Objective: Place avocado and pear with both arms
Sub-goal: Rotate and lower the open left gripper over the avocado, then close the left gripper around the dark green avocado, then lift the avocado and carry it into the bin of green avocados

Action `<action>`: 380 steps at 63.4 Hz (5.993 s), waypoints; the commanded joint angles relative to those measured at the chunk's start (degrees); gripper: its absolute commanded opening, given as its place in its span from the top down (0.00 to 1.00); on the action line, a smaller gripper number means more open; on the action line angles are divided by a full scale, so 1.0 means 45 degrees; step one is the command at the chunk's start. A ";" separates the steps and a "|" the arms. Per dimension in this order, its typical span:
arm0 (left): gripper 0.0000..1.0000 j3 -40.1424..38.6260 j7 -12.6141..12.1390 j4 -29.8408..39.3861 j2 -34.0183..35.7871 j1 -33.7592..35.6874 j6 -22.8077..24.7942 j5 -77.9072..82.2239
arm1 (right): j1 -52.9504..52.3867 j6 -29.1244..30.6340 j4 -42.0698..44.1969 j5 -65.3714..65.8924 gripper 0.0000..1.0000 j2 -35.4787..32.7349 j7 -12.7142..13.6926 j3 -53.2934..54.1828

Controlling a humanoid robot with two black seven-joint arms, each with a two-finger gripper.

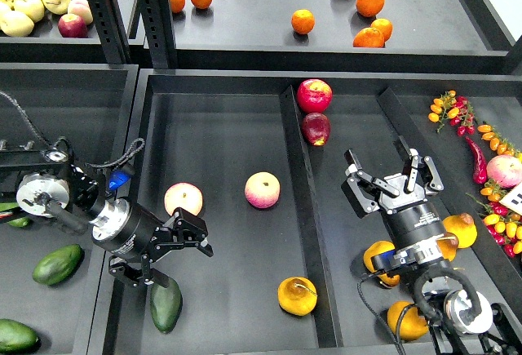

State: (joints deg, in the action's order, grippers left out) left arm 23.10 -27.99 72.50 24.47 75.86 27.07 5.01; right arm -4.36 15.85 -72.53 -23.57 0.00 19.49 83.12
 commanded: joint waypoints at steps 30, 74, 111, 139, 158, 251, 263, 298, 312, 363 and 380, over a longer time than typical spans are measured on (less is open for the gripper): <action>0.01 0.2073 -0.0002 -0.1835 -0.1824 0.0292 -0.0040 -0.0567 | -0.1415 -0.0457 0.0492 0.0041 0.00 0.0000 -0.0014 0.0005; 0.01 0.2698 -0.0002 -0.3534 -0.2937 -0.0216 -0.0333 -0.0567 | -0.1571 -0.0457 0.0473 0.0022 0.00 0.0000 -0.0014 0.0083; 0.01 0.2776 -0.0002 -0.4783 -0.4011 -0.1290 -0.0548 -0.0469 | -0.1571 -0.0437 0.0434 0.0002 0.00 0.0000 -0.0014 0.0083; 0.01 0.3069 -0.0002 -0.5038 -0.4089 -0.1544 -0.0626 -0.0391 | -0.1552 -0.0437 0.0434 -0.0017 0.00 0.0000 0.0006 0.0083; 0.01 0.3049 -0.0002 -0.5272 -0.4109 -0.1974 -0.0704 -0.0391 | -0.1552 -0.0418 0.0395 -0.0017 0.00 0.0000 0.0006 0.0063; 0.65 0.3010 -0.0002 -0.5585 -0.4324 -0.2052 0.0206 -0.0704 | -0.1454 -0.0359 0.0395 -0.0037 0.00 0.0000 0.0006 0.0005; 0.67 0.3010 -0.0002 -0.5526 -0.4285 -0.1759 0.0206 -0.0704 | -0.1434 -0.0340 0.0395 -0.0037 0.00 0.0000 0.0006 -0.0015; 0.68 0.3049 -0.0002 -0.5019 -0.2840 0.0506 0.0206 -0.0665 | -0.1434 -0.0340 0.0375 -0.0037 0.00 0.0000 0.0006 -0.0093; 0.68 0.3049 -0.0002 -0.4531 -0.1434 0.1131 0.0206 -0.0587 | -0.1512 -0.0301 0.0278 -0.0056 0.00 0.0000 0.0045 -0.0424; 0.67 0.3518 -0.0002 -0.3612 0.2688 0.0995 0.0206 0.0742 | -0.3974 -0.1414 0.0746 0.0022 0.00 0.0000 0.0142 -0.1245; 0.67 0.3421 -0.0002 -0.3807 0.2512 -0.0255 0.0206 0.1015 | -0.3954 -0.1414 0.0649 0.0022 0.00 0.0000 0.0142 -0.1245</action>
State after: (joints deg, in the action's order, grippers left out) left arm 38.87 -27.99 55.96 36.25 77.09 28.00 8.81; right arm -22.31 9.49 -69.24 -23.46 0.00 20.13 77.52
